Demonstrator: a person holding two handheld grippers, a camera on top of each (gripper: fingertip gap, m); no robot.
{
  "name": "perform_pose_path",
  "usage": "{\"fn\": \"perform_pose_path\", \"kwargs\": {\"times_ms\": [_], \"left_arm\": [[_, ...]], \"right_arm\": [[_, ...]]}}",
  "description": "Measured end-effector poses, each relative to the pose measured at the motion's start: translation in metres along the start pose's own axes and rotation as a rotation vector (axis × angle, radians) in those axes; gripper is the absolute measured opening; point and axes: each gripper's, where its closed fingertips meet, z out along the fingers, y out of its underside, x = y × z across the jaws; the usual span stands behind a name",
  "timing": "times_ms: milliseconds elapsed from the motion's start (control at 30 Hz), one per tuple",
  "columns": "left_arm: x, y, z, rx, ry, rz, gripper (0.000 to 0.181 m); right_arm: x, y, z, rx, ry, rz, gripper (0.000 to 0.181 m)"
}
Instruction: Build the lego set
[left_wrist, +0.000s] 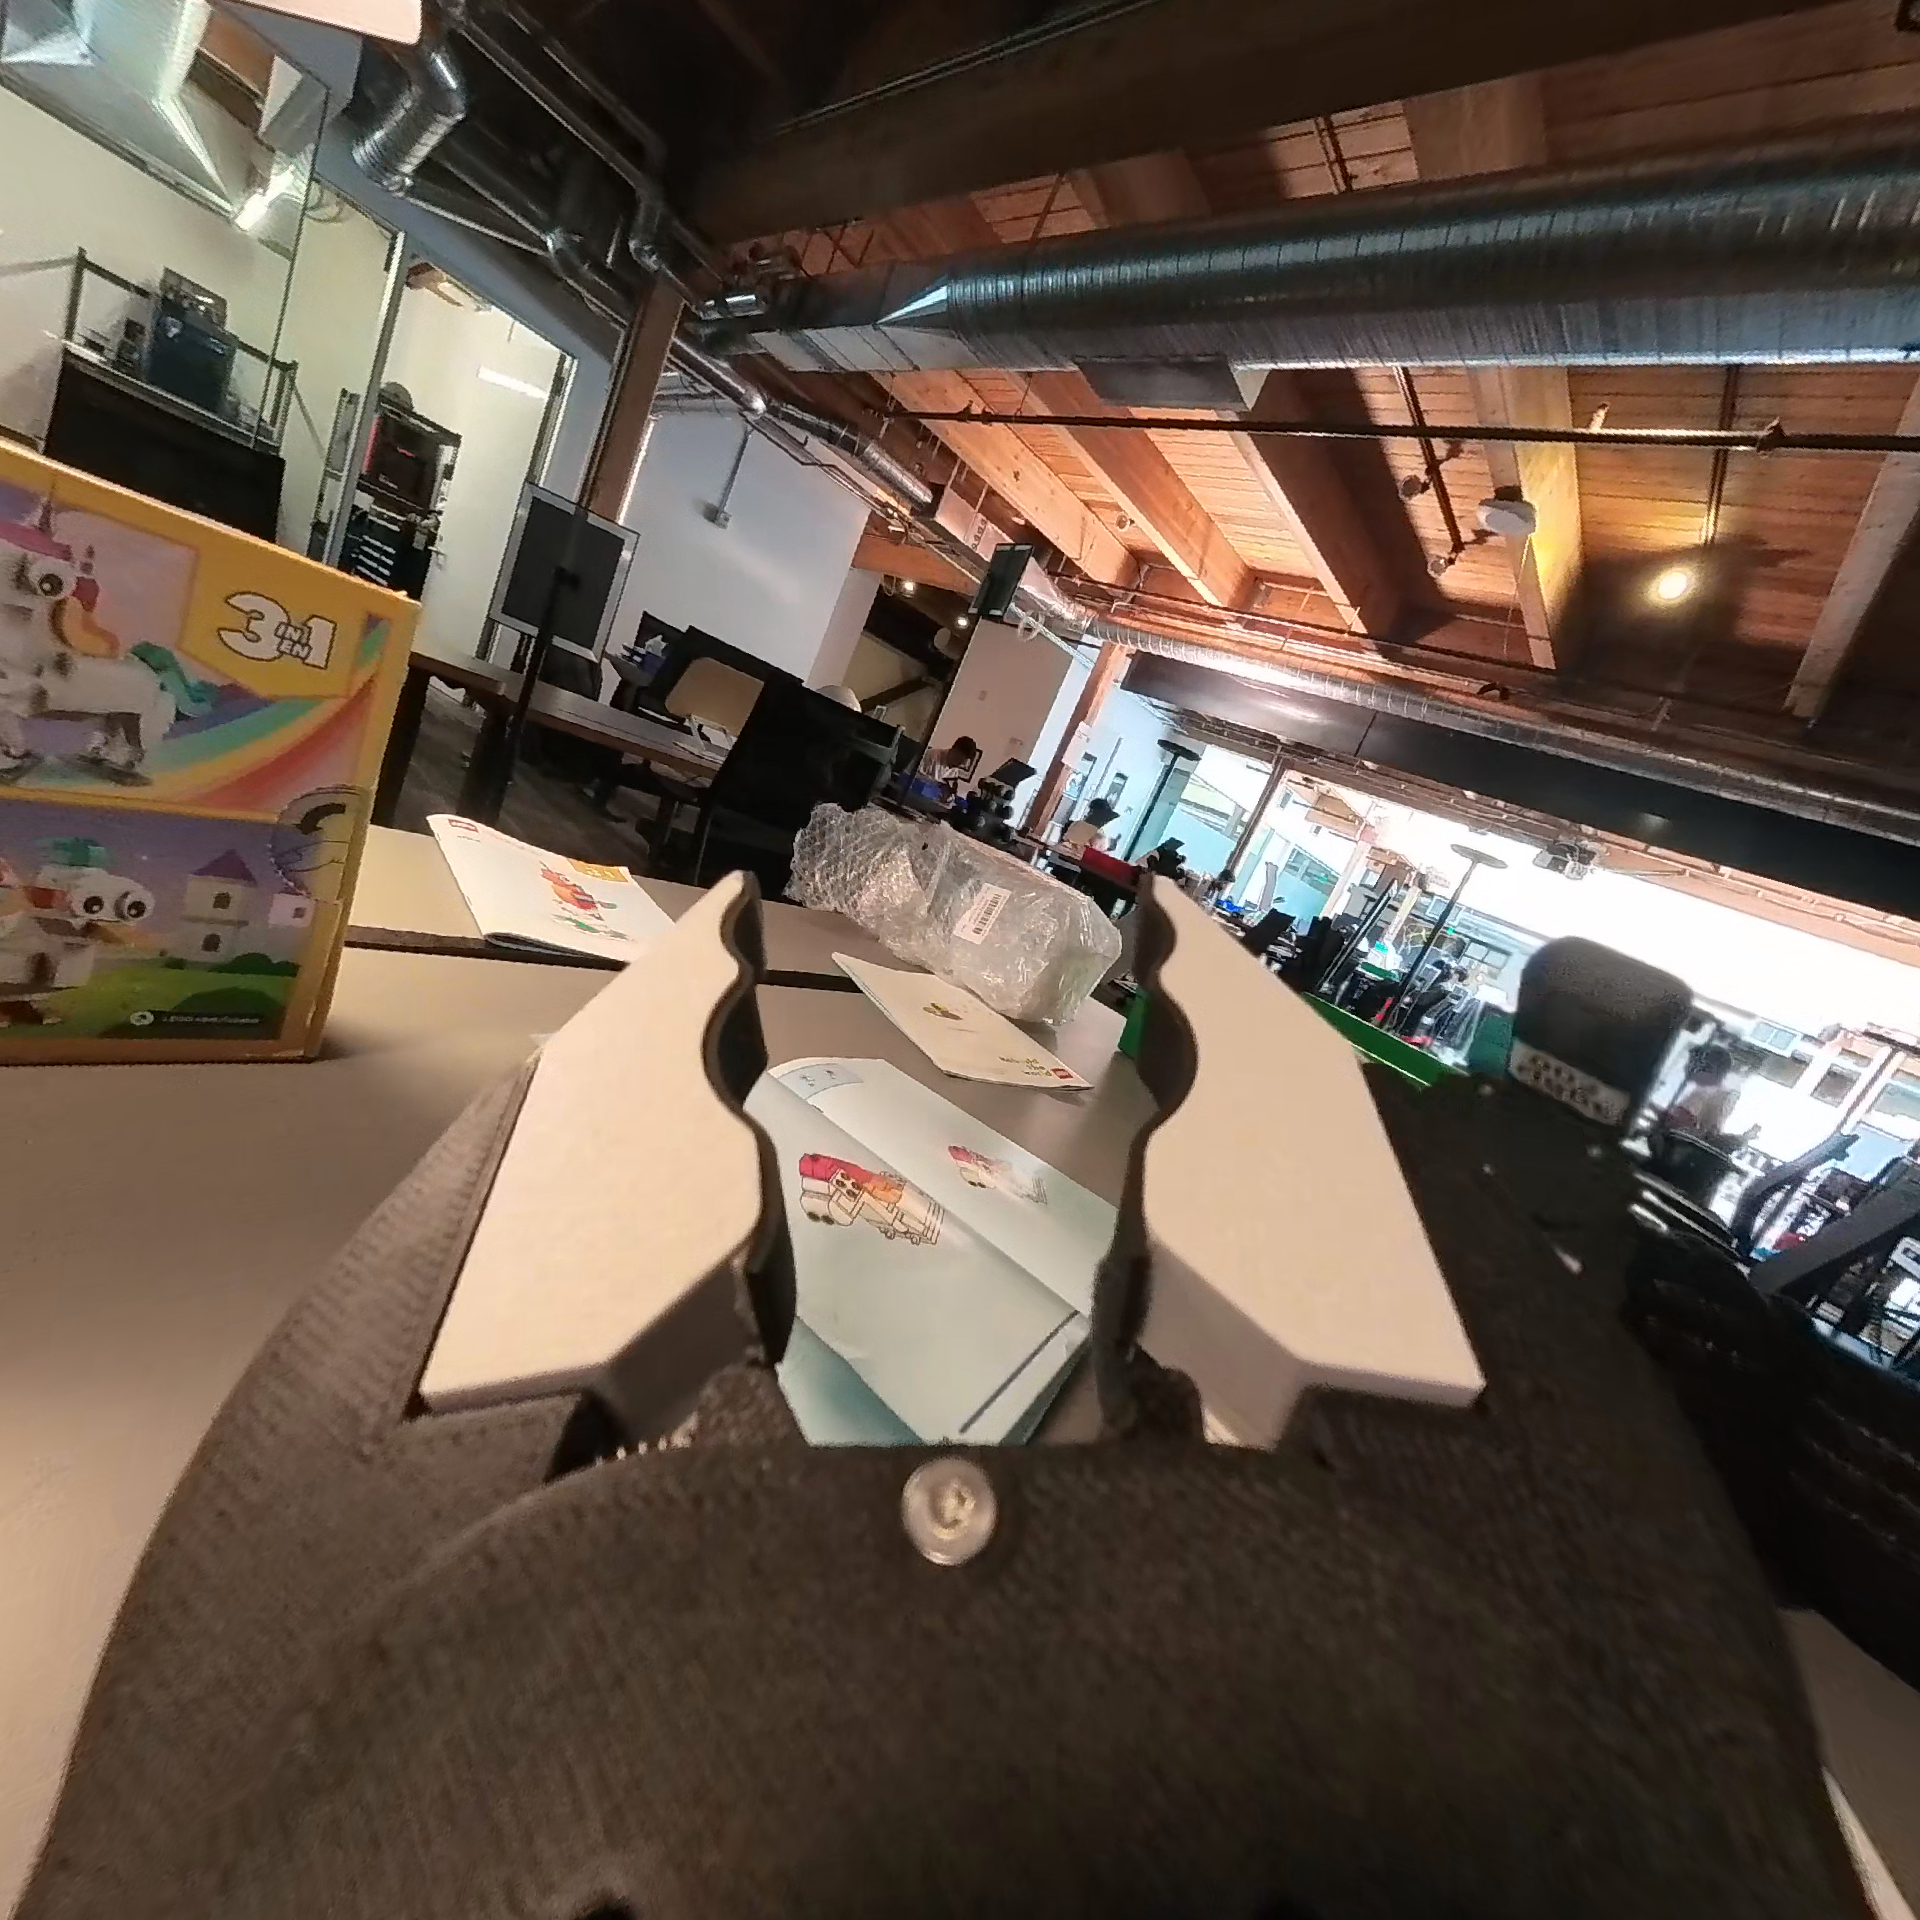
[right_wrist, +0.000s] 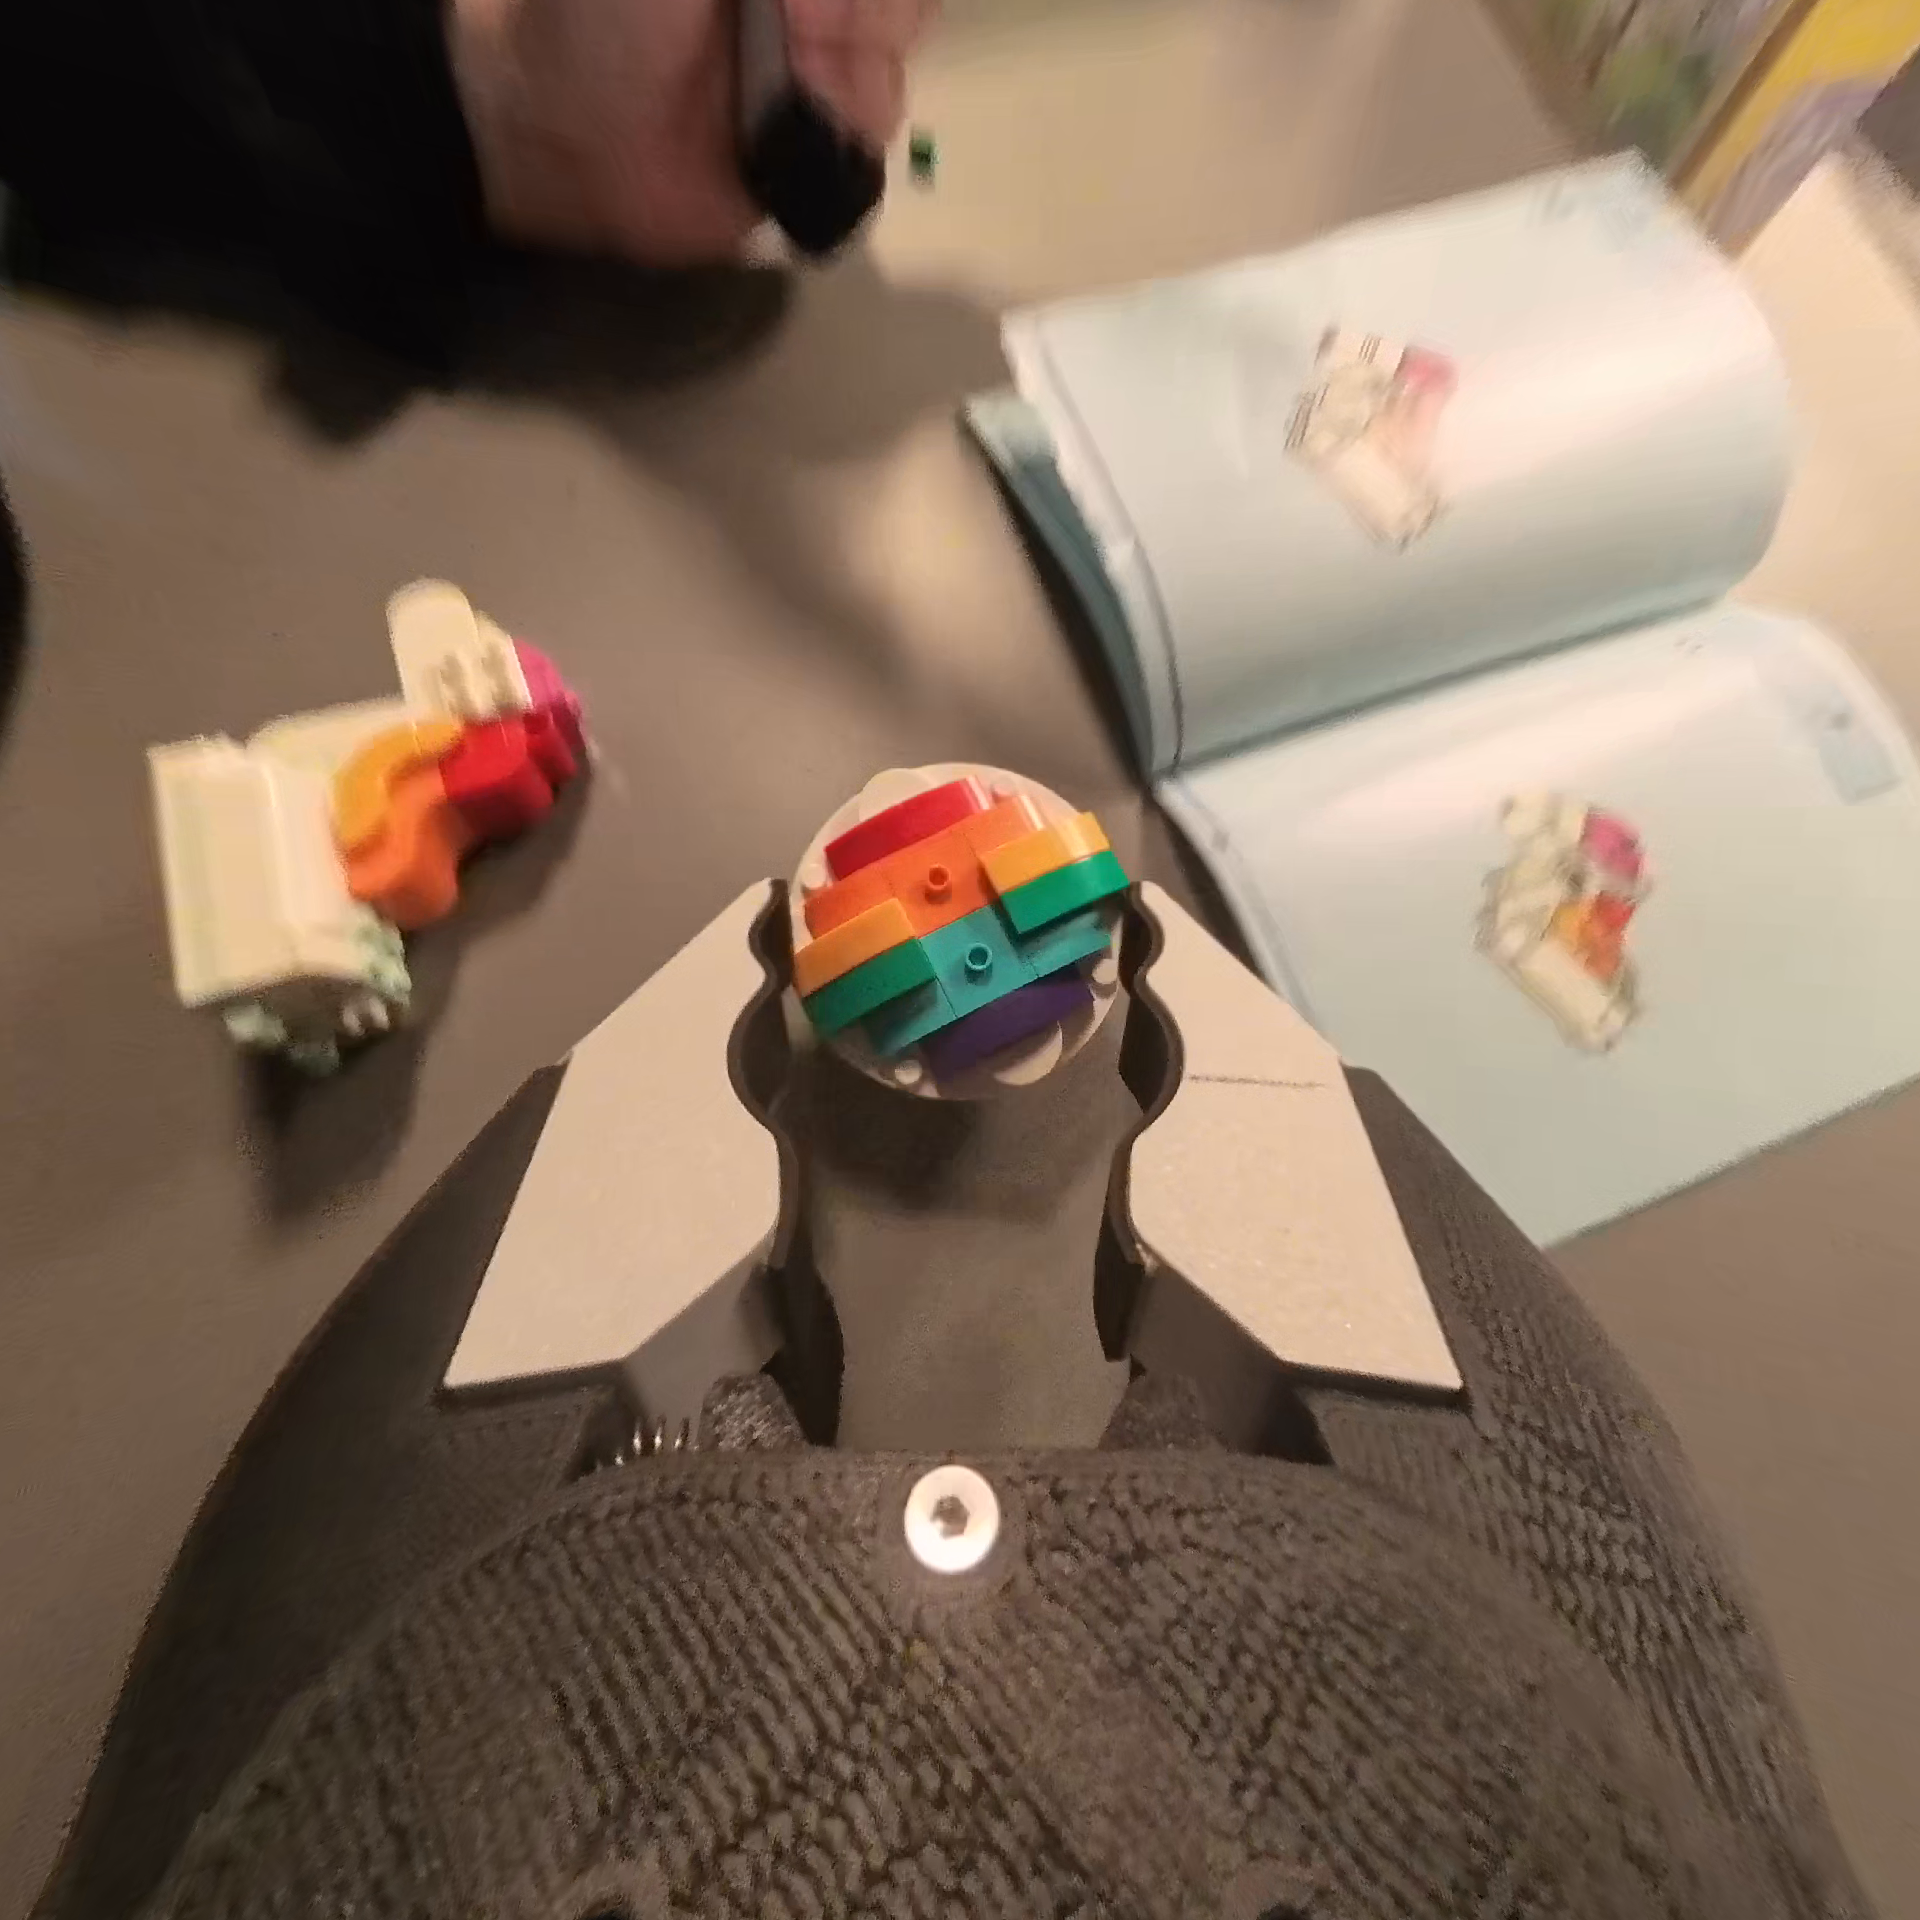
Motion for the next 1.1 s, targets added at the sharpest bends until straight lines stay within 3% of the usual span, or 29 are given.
{"fn": "perform_pose_path", "kwargs": {"times_ms": [33,200,367,533,633,700,767,833,900,967,1100], "left_arm": [[0.000,0.000,0.000,0.002,0.000,0.003,0.070],[-0.001,-0.001,0.000,0.006,-0.002,0.005,0.070],[-0.003,-0.002,-0.001,0.006,-0.005,0.010,0.070],[-0.003,0.001,0.001,-0.009,0.002,0.001,0.068],[-0.001,0.004,0.001,-0.019,0.014,-0.016,0.068],[-0.002,0.004,0.001,-0.018,0.012,-0.016,0.068],[-0.003,0.003,0.001,-0.016,0.007,-0.014,0.068],[-0.003,0.003,0.000,-0.013,0.006,-0.014,0.068],[-0.001,0.003,0.001,-0.014,0.009,-0.008,0.067],[0.002,0.003,0.000,-0.017,0.021,0.013,0.058],[0.007,0.006,0.002,-0.055,0.012,0.060,0.028]], "right_arm": [[0.004,-0.016,0.001,0.053,0.003,0.000,0.062],[0.046,-0.069,0.041,0.107,0.121,-0.056,0.062],[0.053,-0.058,0.093,-0.050,0.043,-0.046,0.063],[0.049,-0.052,0.103,-0.081,0.037,-0.051,0.075],[0.047,-0.076,0.075,0.084,0.125,-0.085,0.086],[0.059,-0.094,0.033,0.279,0.306,-0.128,0.083],[0.074,-0.095,-0.024,0.493,0.533,-0.111,0.065],[0.082,-0.076,-0.078,0.668,0.748,-0.057,0.028],[0.088,-0.035,-0.110,0.656,0.941,0.006,0.007],[0.082,-0.020,-0.141,0.636,1.103,-0.038,0.000],[0.076,-0.015,-0.144,0.563,1.163,-0.131,0.000]]}}
